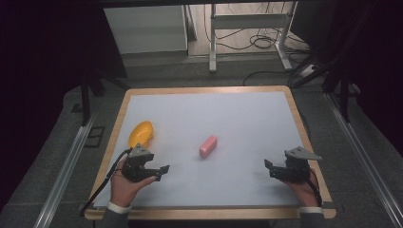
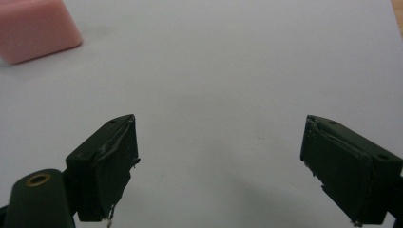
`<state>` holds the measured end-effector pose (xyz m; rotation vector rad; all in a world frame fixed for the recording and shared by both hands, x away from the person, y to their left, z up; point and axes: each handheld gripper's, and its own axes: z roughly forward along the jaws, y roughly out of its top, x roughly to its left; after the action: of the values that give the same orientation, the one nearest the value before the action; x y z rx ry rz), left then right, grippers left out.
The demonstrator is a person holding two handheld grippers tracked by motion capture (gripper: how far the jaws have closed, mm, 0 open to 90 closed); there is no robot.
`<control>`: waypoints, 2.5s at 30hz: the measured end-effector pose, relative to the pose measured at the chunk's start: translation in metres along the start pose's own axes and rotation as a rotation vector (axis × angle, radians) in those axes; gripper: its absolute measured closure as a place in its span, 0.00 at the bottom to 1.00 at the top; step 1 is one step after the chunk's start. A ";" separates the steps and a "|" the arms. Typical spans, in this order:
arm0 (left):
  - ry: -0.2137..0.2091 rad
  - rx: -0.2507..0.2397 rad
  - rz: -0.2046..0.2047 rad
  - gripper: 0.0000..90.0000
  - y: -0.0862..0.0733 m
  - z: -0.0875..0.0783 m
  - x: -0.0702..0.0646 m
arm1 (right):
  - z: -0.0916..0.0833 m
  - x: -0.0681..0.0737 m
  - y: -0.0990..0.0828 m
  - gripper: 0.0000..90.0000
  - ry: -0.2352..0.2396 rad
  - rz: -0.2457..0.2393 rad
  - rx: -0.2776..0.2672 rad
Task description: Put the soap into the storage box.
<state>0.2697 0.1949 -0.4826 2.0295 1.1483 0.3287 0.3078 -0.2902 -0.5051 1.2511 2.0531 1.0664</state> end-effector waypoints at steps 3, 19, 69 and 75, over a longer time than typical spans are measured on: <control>0.004 0.005 0.003 0.25 0.005 0.001 -0.004 | 0.000 0.000 0.001 0.13 0.002 -0.001 -0.002; -0.006 0.025 0.011 0.26 0.027 0.009 -0.009 | 0.003 -0.001 0.001 0.13 0.003 -0.001 0.006; -0.028 0.150 0.154 0.26 0.102 0.057 -0.043 | 0.003 -0.005 -0.002 0.13 -0.001 -0.011 0.019; -0.037 0.153 0.151 0.26 0.107 0.067 -0.046 | 0.005 -0.004 -0.002 0.13 0.000 -0.016 0.024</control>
<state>0.3474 0.0922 -0.4436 2.2531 1.0268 0.2841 0.3122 -0.2927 -0.5093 1.2443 2.0784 1.0374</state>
